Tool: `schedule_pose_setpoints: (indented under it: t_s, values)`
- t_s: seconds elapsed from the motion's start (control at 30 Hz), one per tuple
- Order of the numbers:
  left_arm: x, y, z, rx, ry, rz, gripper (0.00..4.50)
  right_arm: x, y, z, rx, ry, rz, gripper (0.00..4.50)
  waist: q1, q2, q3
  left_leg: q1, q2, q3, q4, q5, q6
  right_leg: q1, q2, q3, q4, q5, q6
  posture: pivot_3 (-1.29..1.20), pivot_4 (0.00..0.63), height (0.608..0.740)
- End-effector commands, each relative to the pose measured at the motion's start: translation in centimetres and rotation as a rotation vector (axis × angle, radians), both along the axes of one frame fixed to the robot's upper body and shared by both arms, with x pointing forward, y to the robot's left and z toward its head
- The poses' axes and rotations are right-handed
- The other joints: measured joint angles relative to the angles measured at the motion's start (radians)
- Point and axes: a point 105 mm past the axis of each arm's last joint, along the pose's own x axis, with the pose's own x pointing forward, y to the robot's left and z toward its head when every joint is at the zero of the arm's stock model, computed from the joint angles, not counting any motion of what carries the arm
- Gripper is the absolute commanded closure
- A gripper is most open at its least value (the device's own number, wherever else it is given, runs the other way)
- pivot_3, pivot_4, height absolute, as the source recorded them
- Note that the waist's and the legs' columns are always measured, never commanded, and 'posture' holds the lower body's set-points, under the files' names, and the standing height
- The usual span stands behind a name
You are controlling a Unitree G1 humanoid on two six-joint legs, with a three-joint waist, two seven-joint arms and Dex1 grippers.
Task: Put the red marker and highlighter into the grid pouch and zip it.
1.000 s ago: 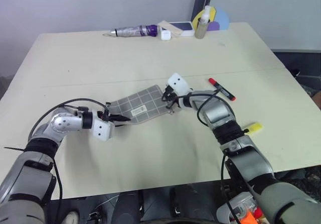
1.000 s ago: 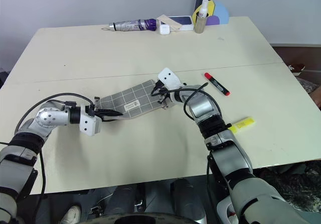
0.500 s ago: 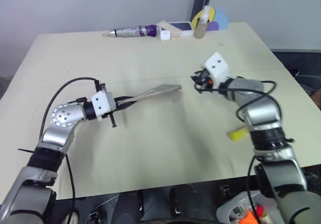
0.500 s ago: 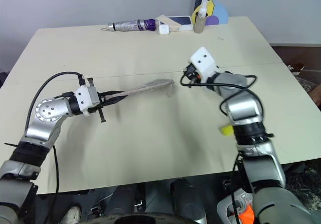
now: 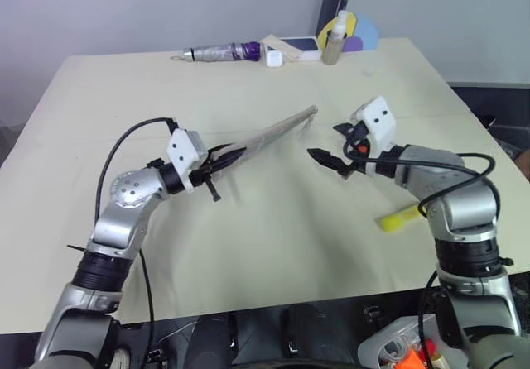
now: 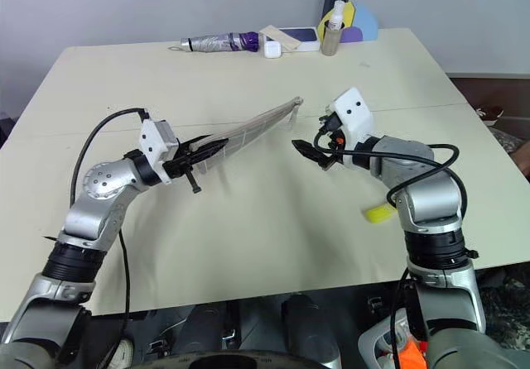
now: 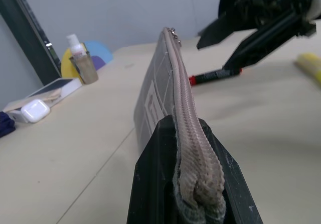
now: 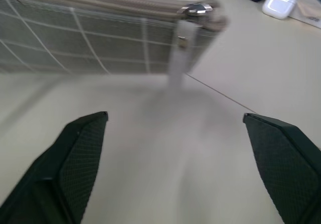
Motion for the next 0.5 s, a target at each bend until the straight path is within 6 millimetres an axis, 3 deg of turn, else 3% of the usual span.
schedule_pose_setpoints:
  t_s: [0.03,0.1,0.13,0.2,0.43,0.5]
  values:
    - [-0.5,-0.6,1.0,-0.023,-0.039,0.005,4.50,0.7,0.2,1.2,0.028,-0.048,-0.038,0.03,0.000,0.000,0.000,0.000,0.000,0.000,0.000,0.000,0.000,0.000,0.000,0.000,0.000,0.000,0.000,0.00,0.150,0.740]
    - [-0.6,-0.8,0.9,-0.029,-0.036,0.006,4.50,1.0,0.2,1.3,0.032,-0.056,-0.051,0.03,0.001,0.000,0.000,0.000,0.000,0.000,0.000,0.000,0.000,0.000,0.000,0.000,0.000,0.000,0.000,0.00,0.150,0.740]
    - [-0.7,-0.9,0.8,-0.031,-0.032,0.006,4.50,1.3,0.2,1.3,0.036,-0.060,-0.058,0.26,0.001,0.000,0.000,0.000,0.000,0.000,0.000,0.000,0.000,0.000,0.000,0.000,0.000,0.000,0.000,0.00,0.150,0.740]
    - [-0.9,-1.0,0.6,-0.034,-0.024,0.006,4.50,1.6,0.1,1.3,0.043,-0.064,-0.065,0.94,0.000,0.000,0.000,0.000,0.000,0.000,0.000,0.000,0.000,0.000,0.000,0.000,0.000,0.000,0.000,0.00,0.150,0.740]
    - [-1.1,-1.1,0.3,-0.039,-0.008,0.005,4.50,1.6,0.7,1.2,0.058,-0.064,-0.052,4.48,0.000,0.000,0.000,0.000,0.000,0.000,0.000,0.000,0.000,0.000,0.000,0.000,0.000,0.000,0.000,0.00,0.150,0.740]
    - [-1.1,-1.1,0.2,-0.039,-0.005,0.005,4.50,1.4,1.0,1.2,0.060,-0.064,-0.042,4.48,0.000,0.000,0.000,0.000,0.000,0.000,0.000,0.000,0.000,0.000,0.000,0.000,0.000,0.000,0.000,0.00,0.150,0.740]
